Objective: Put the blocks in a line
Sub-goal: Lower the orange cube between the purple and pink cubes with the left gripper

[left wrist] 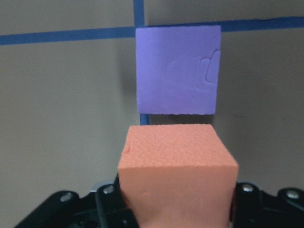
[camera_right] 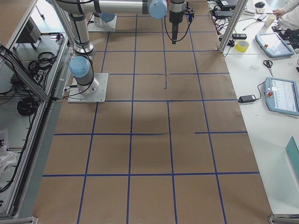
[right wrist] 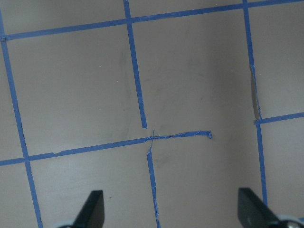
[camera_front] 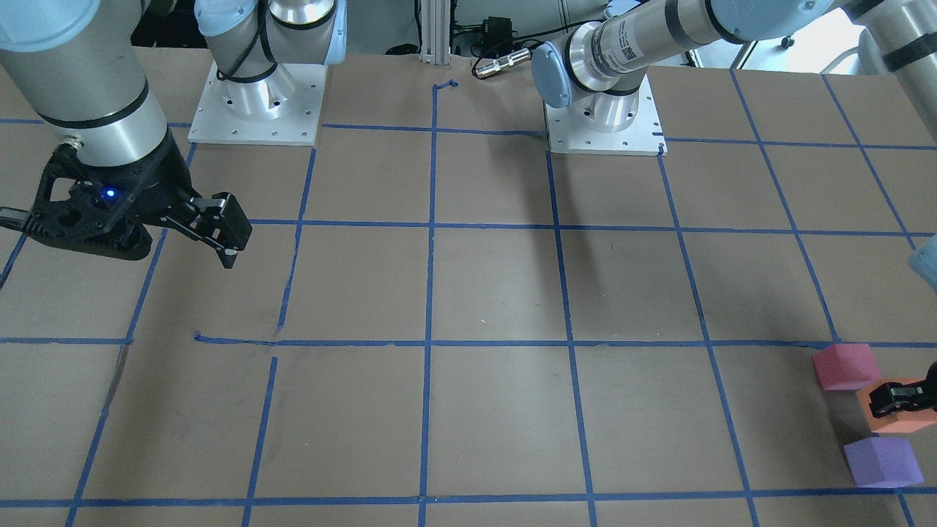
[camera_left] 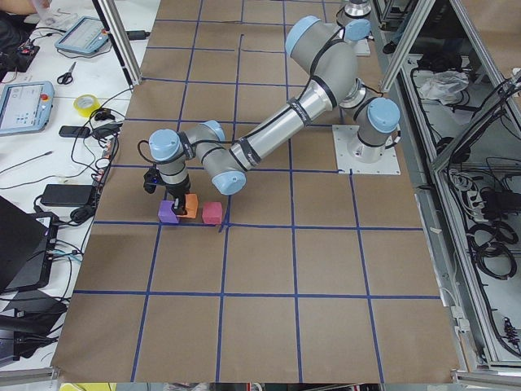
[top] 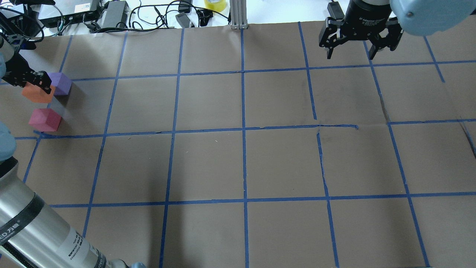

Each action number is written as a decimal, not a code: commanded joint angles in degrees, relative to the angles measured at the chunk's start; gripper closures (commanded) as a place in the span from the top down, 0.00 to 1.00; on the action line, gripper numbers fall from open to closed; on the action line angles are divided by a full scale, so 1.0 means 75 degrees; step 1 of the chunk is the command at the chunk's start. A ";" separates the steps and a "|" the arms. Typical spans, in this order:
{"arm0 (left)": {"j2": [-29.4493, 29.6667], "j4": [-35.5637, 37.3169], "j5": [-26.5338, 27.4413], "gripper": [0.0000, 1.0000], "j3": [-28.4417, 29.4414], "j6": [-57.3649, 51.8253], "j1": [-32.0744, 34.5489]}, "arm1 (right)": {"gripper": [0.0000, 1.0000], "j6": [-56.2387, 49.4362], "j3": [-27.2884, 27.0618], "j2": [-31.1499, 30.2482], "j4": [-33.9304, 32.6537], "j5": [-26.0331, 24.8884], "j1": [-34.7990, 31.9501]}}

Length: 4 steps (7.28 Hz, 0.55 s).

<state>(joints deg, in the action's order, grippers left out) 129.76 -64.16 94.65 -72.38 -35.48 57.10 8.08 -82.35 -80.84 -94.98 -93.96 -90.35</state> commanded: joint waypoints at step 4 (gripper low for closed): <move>0.0194 0.0000 -0.0105 0.00 -0.0099 -0.0016 -0.0020 | 1.00 0.0000 0.0000 0.0009 0.0008 -0.0011 0.0000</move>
<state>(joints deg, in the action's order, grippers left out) 130.65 -64.14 93.90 -73.03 -35.57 56.96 8.09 -82.35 -80.82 -94.99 -93.97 -90.35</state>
